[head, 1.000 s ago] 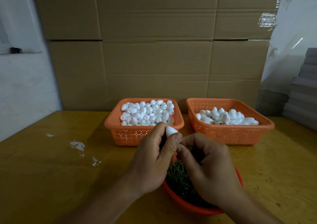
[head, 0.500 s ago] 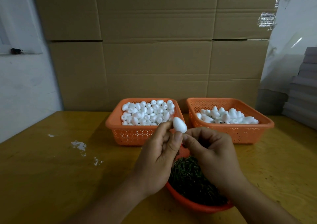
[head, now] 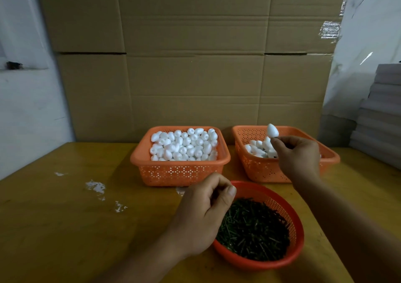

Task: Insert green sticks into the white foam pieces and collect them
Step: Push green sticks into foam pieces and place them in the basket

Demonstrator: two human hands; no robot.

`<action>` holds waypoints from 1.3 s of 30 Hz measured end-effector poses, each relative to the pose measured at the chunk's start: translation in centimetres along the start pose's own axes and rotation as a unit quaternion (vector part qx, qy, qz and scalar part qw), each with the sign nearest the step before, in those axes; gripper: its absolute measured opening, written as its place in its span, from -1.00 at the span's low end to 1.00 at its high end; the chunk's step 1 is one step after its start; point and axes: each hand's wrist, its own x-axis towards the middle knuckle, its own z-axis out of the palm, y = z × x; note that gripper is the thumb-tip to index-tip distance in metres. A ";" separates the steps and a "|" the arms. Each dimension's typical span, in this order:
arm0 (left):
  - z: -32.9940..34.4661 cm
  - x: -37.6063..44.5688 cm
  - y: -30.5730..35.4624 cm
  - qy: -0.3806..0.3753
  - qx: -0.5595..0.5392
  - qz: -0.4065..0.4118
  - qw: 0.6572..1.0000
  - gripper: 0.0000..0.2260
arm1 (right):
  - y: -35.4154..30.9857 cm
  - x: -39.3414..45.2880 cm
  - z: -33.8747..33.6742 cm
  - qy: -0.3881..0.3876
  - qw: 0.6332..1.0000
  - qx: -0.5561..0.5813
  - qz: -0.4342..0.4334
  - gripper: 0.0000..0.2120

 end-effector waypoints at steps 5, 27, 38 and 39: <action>0.1 0.0 0.1 0.004 0.010 0.005 1.000 -0.82 | 1.4 1.9 0.0 0.028 0.994 -0.101 0.006 -0.85; 0.1 0.0 0.6 -0.001 0.014 0.021 1.000 -0.76 | 0.7 5.0 0.1 -0.015 0.947 -0.295 0.126 -0.64; 0.1 -0.1 0.5 0.019 0.035 0.006 0.999 -0.79 | 1.5 4.7 -0.7 0.008 0.965 -0.257 0.057 -0.74; 0.1 -0.1 0.5 0.020 0.036 0.004 0.999 -0.80 | 1.4 4.5 -0.8 0.023 0.967 -0.252 0.042 -0.76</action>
